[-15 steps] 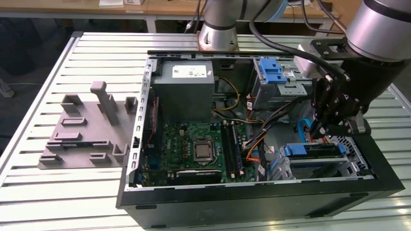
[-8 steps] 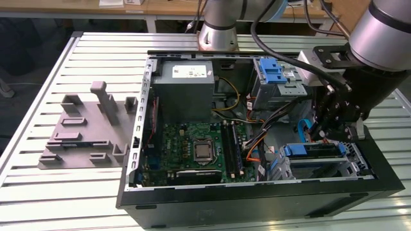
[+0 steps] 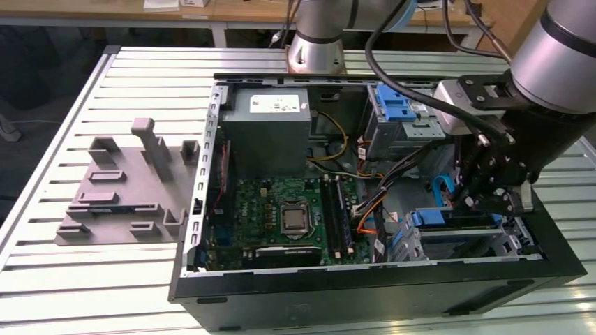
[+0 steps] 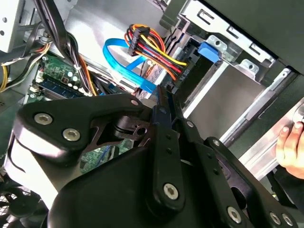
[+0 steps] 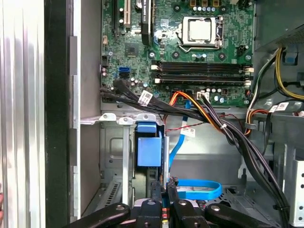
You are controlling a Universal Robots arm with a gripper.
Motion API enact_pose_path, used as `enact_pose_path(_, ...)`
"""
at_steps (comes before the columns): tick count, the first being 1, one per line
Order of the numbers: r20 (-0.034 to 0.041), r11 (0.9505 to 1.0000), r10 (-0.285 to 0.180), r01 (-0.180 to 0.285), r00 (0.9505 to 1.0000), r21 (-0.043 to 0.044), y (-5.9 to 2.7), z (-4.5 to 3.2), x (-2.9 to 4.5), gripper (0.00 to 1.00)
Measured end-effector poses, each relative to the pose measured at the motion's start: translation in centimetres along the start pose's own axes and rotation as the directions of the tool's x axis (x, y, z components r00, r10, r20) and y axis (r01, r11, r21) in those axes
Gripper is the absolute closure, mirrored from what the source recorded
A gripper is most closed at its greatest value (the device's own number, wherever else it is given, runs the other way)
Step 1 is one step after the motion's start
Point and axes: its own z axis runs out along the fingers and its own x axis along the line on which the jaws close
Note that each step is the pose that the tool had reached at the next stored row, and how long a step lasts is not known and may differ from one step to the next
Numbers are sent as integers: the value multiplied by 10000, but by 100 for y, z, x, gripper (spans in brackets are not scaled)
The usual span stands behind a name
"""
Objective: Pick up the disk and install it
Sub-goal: 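Insert the second disk wire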
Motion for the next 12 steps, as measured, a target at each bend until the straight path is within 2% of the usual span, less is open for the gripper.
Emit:
enact_pose_path(7, 7, 10000, -13, 13, 10000, 7, 1, 26, 26, 84)
enact_pose_path(12, 39, 10000, -14, 14, 10000, 9, -6, 31, 36, 84)
